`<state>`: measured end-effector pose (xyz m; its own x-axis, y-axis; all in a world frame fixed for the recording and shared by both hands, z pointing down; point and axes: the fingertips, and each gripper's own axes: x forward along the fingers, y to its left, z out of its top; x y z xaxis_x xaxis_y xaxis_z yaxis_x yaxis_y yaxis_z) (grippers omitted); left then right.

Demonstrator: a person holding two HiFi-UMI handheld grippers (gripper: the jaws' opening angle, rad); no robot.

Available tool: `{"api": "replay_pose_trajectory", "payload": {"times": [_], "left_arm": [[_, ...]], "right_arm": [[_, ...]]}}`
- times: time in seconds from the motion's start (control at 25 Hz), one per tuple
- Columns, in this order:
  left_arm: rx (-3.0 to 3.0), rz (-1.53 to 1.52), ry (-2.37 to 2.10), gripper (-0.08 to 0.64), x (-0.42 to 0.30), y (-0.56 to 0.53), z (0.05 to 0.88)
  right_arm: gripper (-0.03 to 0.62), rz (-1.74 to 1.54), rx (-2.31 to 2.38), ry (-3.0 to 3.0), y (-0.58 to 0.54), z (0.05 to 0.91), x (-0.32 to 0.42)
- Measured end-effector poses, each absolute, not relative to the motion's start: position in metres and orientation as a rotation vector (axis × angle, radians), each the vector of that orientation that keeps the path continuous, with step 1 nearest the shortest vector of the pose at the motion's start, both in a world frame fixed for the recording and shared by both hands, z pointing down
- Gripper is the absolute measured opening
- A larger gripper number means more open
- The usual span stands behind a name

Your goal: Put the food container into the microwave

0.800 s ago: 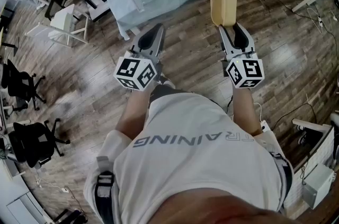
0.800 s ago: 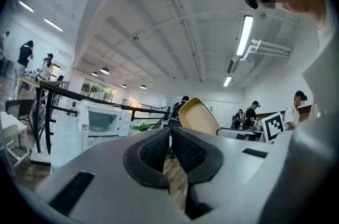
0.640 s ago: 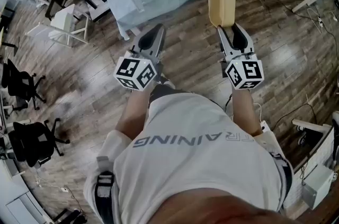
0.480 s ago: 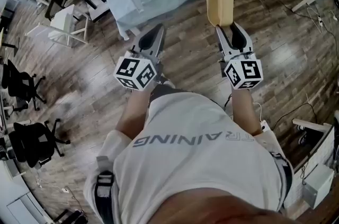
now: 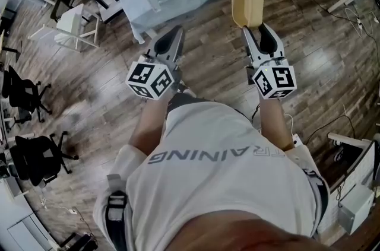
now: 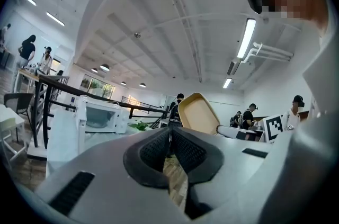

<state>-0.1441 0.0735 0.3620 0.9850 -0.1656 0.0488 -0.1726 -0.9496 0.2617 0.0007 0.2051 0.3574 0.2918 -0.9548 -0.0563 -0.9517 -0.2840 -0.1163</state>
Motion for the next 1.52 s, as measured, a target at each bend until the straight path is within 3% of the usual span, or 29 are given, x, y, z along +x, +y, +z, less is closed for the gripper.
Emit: {"api": "replay_pose_trajectory", "payload": {"times": [0.56,1.52], "left_arm": [[2.864,0.078,-0.297,0.043,-0.13,0.07,0.367],[2.822,0.089,-0.189,0.043,-0.014,0.016,0.379]], "right_arm": [[0.209,-0.09,-2.381,1.799,0.225,0.373,0.012],[0.209,-0.132,-2.417,1.784,0.175,0.384,0.11]]}}
